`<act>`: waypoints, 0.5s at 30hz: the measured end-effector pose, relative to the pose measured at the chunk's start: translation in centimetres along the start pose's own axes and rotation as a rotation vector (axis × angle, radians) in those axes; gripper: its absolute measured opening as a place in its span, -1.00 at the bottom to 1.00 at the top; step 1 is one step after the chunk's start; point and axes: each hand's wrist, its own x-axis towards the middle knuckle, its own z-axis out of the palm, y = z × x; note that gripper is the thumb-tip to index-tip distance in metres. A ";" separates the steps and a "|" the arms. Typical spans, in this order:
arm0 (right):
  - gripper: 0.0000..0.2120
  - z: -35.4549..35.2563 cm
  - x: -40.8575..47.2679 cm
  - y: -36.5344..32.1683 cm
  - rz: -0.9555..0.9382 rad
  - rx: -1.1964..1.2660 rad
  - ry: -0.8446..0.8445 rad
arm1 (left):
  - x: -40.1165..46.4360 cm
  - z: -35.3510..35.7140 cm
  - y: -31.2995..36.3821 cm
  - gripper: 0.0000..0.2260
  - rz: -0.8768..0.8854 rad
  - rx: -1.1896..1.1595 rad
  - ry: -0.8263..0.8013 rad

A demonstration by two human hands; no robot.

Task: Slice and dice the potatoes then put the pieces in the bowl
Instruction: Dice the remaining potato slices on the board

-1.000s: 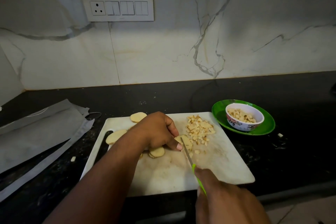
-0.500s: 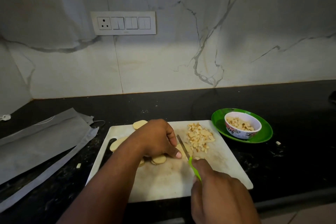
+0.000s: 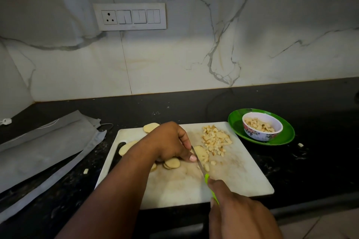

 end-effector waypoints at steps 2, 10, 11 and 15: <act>-0.46 0.3 -0.9 0.0 -0.054 -0.126 0.095 | -0.1 0.0 0.1 -0.78 -0.006 -0.013 0.001; -0.54 -3.8 -1.6 -0.2 0.029 -0.004 -0.054 | -0.5 -0.4 0.0 -0.76 0.045 0.009 -0.043; -0.55 -3.7 -1.2 -0.5 0.058 0.002 -0.060 | -0.7 -0.6 -0.1 -0.76 0.048 0.004 -0.062; -0.56 -2.9 0.1 -0.3 0.048 -0.022 -0.040 | -0.8 -1.1 -0.3 -0.84 0.072 0.015 -0.083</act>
